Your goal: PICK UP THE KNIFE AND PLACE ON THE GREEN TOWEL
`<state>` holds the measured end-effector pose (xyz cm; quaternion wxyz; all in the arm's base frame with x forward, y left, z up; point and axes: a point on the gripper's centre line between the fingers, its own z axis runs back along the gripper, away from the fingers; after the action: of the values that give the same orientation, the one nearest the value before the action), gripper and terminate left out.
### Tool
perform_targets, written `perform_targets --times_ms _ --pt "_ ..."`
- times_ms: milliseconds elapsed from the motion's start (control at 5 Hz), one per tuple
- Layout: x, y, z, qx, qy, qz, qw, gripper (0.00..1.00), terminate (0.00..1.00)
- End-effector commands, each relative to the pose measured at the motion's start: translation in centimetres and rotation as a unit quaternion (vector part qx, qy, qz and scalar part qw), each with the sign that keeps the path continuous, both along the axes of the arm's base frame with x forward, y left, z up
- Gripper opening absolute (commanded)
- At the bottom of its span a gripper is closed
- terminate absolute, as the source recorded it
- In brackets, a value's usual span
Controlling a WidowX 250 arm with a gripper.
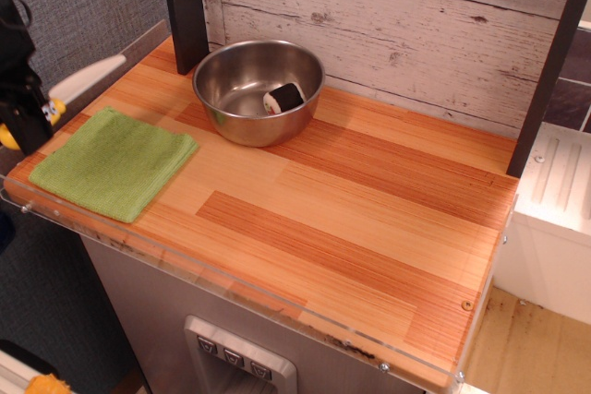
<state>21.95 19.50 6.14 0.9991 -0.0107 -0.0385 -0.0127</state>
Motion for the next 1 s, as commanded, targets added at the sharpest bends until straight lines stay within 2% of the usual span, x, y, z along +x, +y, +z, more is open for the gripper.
perform_targets --times_ms 0,400,600,800 --pt "0.3 -1.9 -1.2 0.03 0.01 -0.041 0.9987 0.0 0.0" --pt "1.3 -3.4 -2.9 0.027 0.039 -0.034 0.9983 0.0 0.0" --pt "1.4 -3.5 -3.1 0.026 0.044 -0.024 0.9984 0.0 0.0" --pt "1.3 -3.6 -2.6 0.031 0.041 -0.019 0.9985 1.0 0.0"
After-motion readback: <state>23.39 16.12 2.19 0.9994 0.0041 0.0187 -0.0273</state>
